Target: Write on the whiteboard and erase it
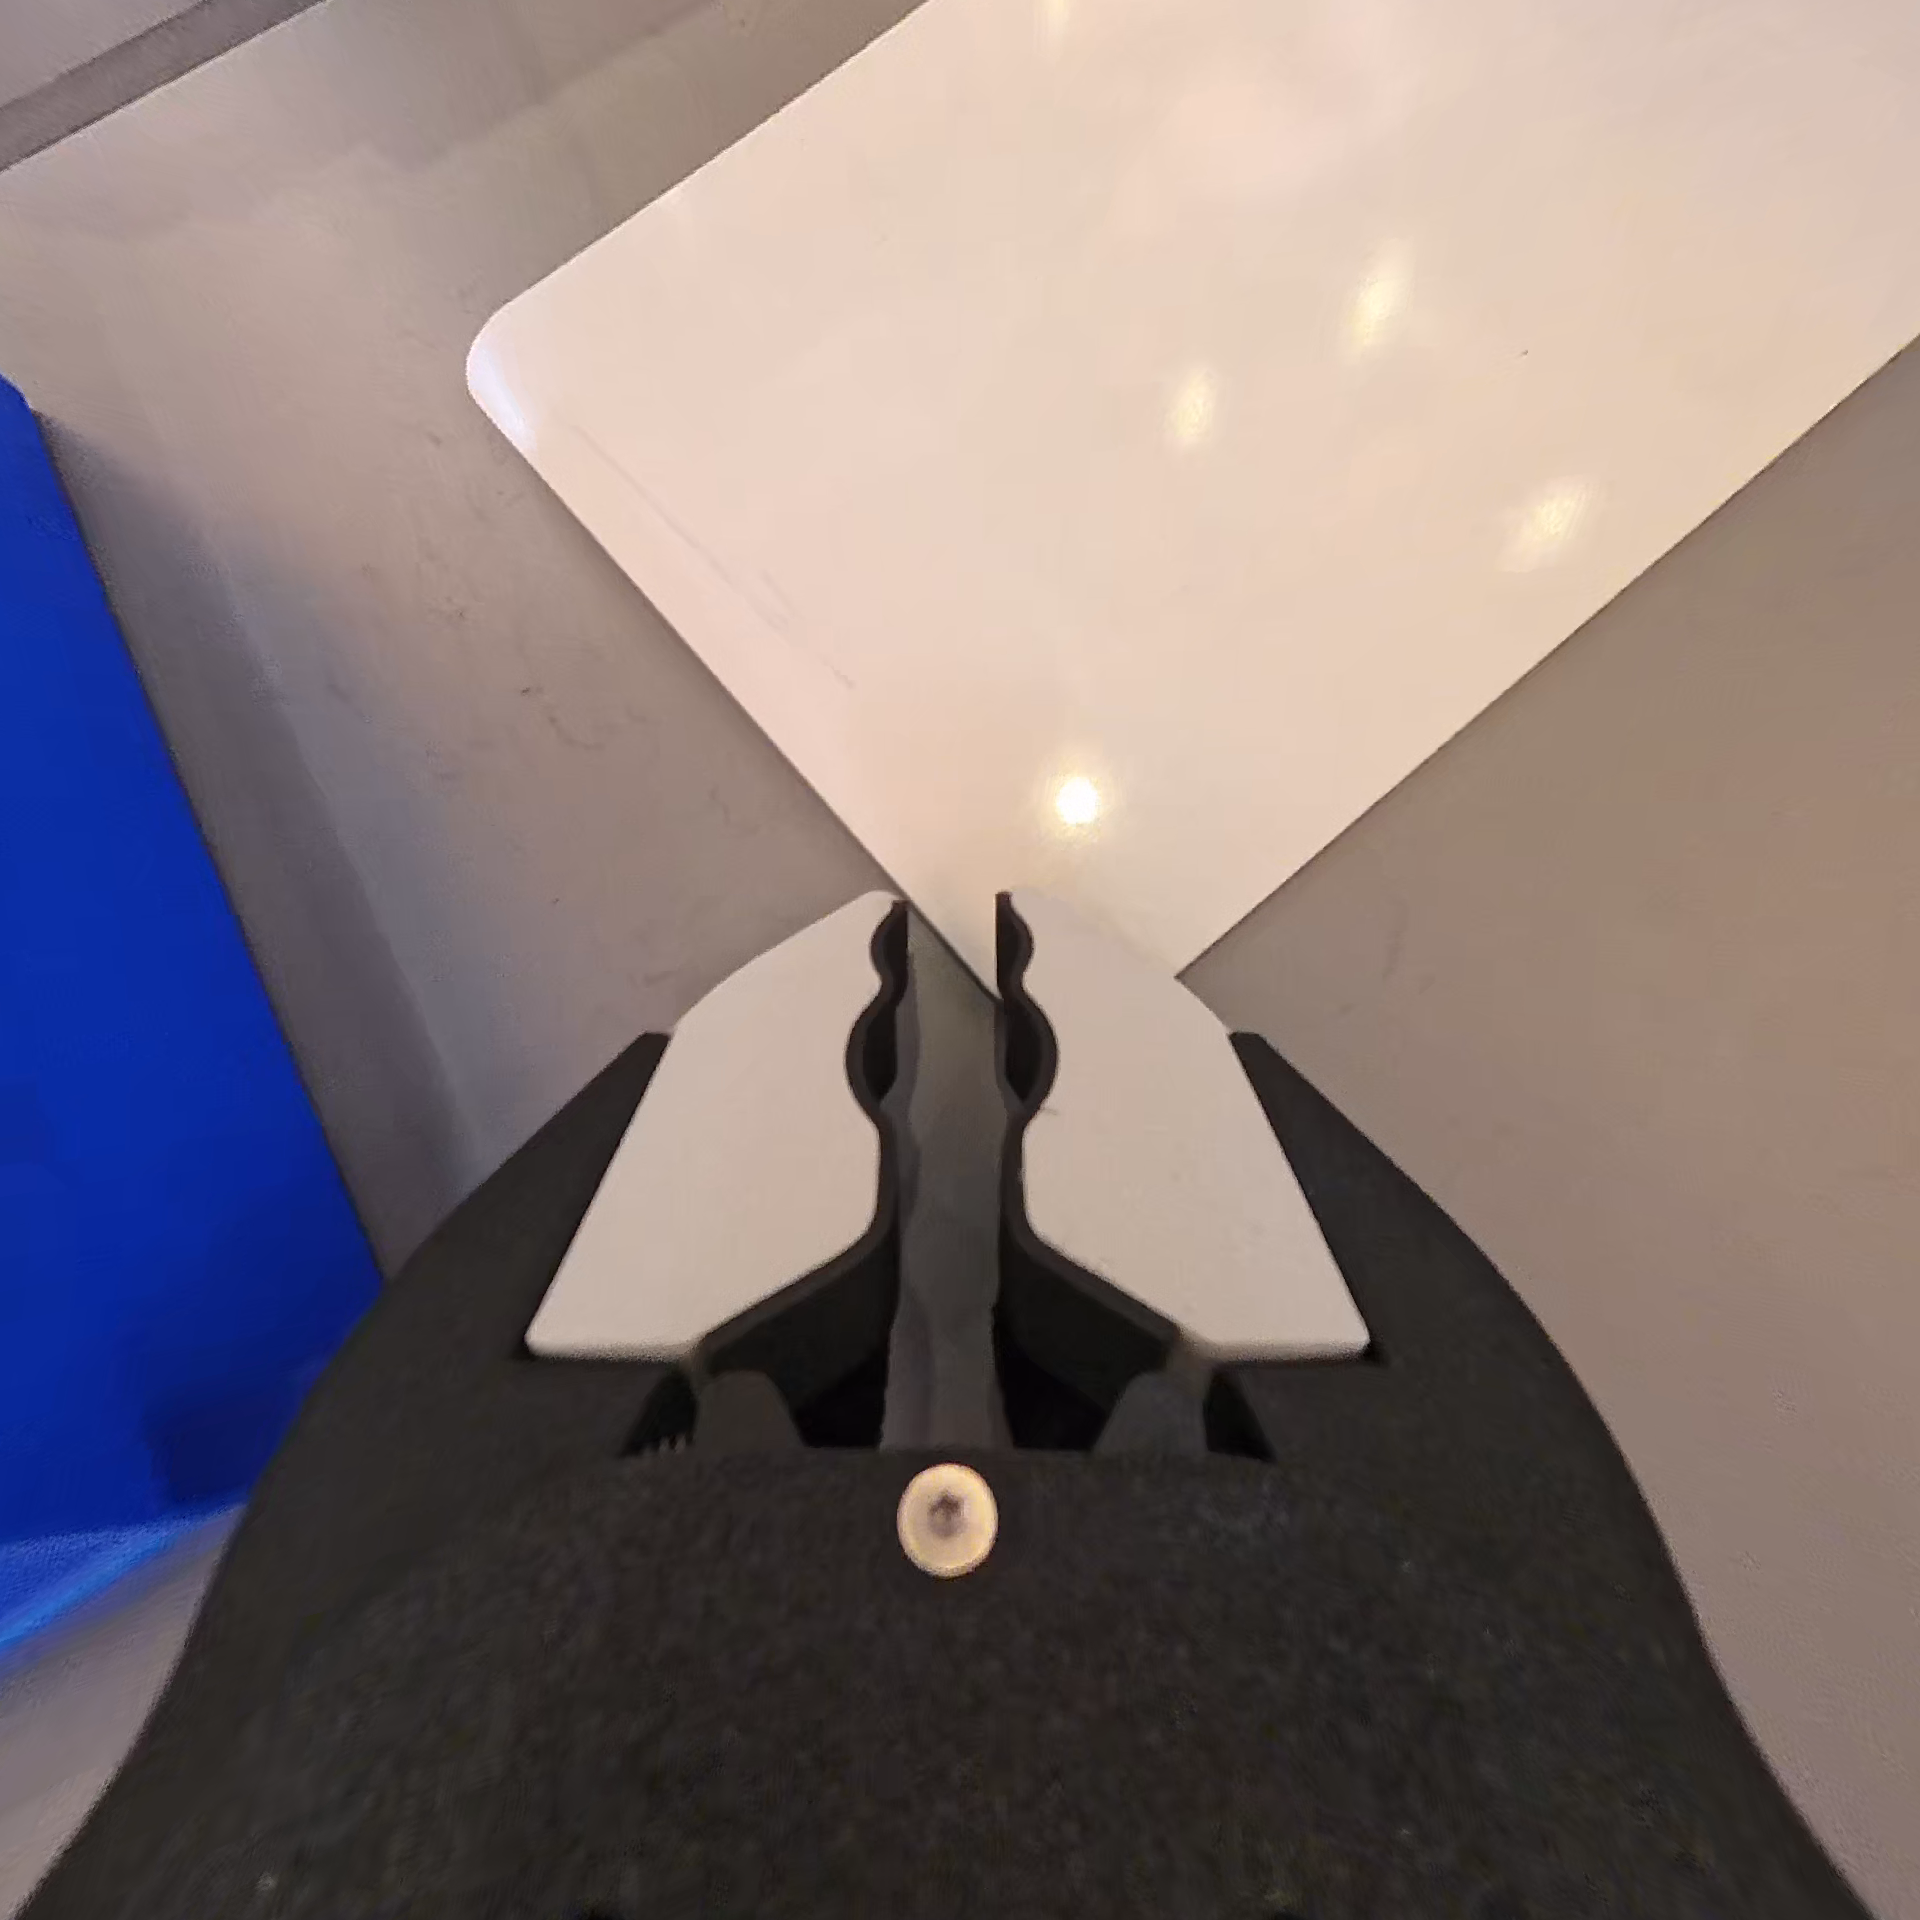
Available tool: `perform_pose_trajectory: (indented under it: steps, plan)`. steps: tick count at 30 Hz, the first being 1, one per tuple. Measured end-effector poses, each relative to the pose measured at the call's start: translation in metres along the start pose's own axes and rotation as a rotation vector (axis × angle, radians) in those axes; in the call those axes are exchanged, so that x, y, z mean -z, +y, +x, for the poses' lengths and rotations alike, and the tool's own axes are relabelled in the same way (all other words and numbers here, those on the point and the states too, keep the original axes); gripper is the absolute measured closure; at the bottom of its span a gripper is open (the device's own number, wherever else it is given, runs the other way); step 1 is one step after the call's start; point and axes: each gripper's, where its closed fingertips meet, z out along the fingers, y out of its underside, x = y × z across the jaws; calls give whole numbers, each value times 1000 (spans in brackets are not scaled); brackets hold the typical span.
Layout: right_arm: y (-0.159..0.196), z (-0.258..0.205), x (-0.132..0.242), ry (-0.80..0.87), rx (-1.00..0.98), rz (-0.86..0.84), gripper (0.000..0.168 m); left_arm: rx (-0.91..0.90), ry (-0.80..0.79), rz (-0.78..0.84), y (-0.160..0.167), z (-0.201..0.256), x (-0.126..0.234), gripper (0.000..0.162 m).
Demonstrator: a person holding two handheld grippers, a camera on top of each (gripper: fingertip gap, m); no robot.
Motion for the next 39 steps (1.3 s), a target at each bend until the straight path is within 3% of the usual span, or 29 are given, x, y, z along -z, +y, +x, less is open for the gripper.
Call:
perform_pose_trajectory:
  steps: [3,7,11,14,16,18,21,26,39]
  plan:
    - [0,-2,-13,-10,-26,-15,117,6,-5,-9,4,-3,0,146]
    - [-1,-9,-6,-68,-39,42,97,30,37,-24,6,0,1,147]
    - [5,-16,67,-97,4,383,98,75,49,29,-3,0,19,129]
    - [41,-47,120,-149,96,741,108,116,38,108,-8,2,52,117]
    - [77,-82,132,-207,158,939,109,145,4,160,-3,0,78,110]
    - [114,-111,121,-228,187,1036,112,184,-50,204,8,-5,102,105]
    - [152,-141,92,-198,219,1079,111,263,-92,260,30,-7,124,99]
    - [168,-146,75,-128,236,1096,110,280,-72,262,59,2,123,98]
    - [175,-143,81,-47,289,1105,115,111,-130,235,50,23,114,102]
